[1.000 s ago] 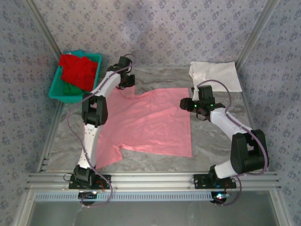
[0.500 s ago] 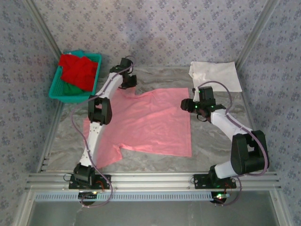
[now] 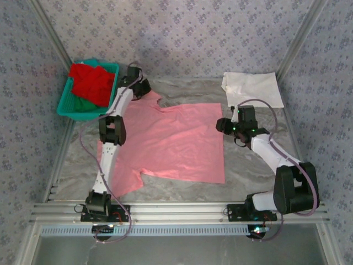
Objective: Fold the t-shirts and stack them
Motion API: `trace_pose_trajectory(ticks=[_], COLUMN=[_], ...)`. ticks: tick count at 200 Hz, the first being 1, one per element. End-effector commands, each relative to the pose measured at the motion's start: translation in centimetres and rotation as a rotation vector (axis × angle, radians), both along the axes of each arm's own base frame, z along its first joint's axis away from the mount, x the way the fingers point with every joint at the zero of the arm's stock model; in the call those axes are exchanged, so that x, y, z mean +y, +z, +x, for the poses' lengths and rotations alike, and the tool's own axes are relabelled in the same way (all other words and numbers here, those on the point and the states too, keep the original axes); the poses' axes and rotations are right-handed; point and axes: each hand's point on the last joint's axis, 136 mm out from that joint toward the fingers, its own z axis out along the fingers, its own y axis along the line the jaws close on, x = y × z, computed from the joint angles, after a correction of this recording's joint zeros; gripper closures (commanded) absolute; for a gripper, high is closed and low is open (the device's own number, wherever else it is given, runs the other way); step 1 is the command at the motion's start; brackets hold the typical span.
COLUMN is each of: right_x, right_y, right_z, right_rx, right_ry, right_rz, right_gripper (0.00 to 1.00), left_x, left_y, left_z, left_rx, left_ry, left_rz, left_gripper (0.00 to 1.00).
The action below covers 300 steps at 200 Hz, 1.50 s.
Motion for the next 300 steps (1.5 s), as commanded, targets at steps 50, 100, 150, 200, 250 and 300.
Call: trace_pose_trajectory(ticks=[50, 100, 150, 200, 250, 300], right_x=[-1.1, -1.6, 1.2, 2.4, 2.7, 1.4], right_y=[-0.3, -0.4, -1.6, -6.0, -9.0, -11.9], right_z=[1.2, 4.2, 8.2, 11.2, 12.9, 13.5], right_rx=[0.037, 0.086, 0.151, 0.280, 0.353, 0.441], right_ry=[-0.034, -0.075, -0.042, -0.030, -0.042, -0.074], right_rz=[-0.055, -0.157, -0.226, -0.268, -0.305, -0.352], right_gripper=[0.52, 0.66, 1.00, 1.00, 1.00, 1.00], left_x=[0.2, 0.6, 1.8, 3.4, 4.5, 4.4], left_y=[14.5, 24.5, 25.9, 14.3, 6.3, 0.5], left_z=[3.5, -1.2, -10.6, -19.9, -21.1, -20.1], left_rx=[-0.369, -0.418, -0.433, -0.144, 0.029, 0.164], left_ry=[0.065, 0.016, 0.037, 0.030, 0.034, 0.037], left_rz=[-0.025, 0.087, 0.163, 0.369, 0.396, 0.381], left_gripper=[1.00, 1.00, 1.00, 1.00, 1.00, 1.00])
